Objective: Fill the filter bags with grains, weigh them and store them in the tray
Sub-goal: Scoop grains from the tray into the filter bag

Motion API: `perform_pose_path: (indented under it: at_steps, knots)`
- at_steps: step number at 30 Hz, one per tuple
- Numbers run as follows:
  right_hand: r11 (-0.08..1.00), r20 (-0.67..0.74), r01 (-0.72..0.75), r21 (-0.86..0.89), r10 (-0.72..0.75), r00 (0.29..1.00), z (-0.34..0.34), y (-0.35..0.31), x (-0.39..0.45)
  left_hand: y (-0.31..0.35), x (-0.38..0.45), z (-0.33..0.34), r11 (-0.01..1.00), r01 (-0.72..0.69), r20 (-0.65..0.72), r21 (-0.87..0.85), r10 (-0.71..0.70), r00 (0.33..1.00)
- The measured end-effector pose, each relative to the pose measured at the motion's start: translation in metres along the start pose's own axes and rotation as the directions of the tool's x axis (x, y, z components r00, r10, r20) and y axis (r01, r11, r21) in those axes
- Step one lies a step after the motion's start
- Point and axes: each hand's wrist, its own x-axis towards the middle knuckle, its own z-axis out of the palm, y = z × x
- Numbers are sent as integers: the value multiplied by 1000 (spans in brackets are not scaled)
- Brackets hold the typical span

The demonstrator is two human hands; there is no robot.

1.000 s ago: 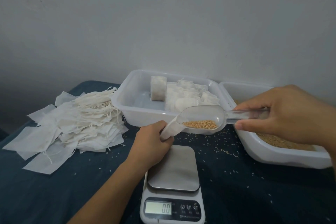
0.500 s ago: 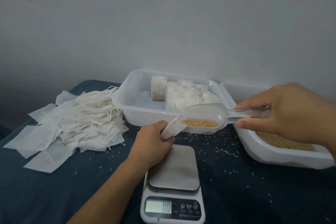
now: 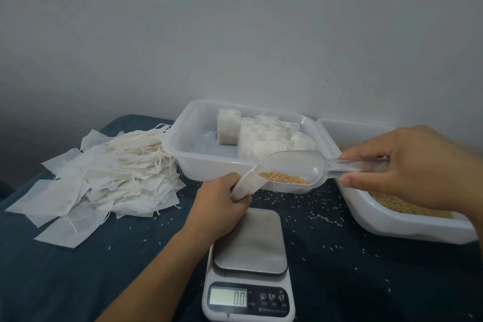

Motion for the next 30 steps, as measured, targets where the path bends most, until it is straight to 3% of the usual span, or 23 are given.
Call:
perform_pose_path:
  at_steps: [9,15,19,22,26,30]
  knots:
    - [878,29,-20,478,6,1000,37,31,-10,4,0,-2,984,58,40,-168,-52,998]
    - [660,-43,-28,751,91,995,74,43,-11,7,0,-3,963,98,54,-251,-87,995]
    - [566,-97,47,823,59,993,97,23,4,12,-2,-7,920,145,163,-365,-90,982]
    - [589,-125,75,805,45,991,116,1,21,15,-3,-9,897,139,220,-419,-48,974]
    - [516,-122,123,848,-35,992,143,-19,32,15,-5,-9,876,106,281,-471,35,959]
    - [520,-240,184,834,42,970,159,-25,32,14,-6,-7,902,32,343,-430,130,930]
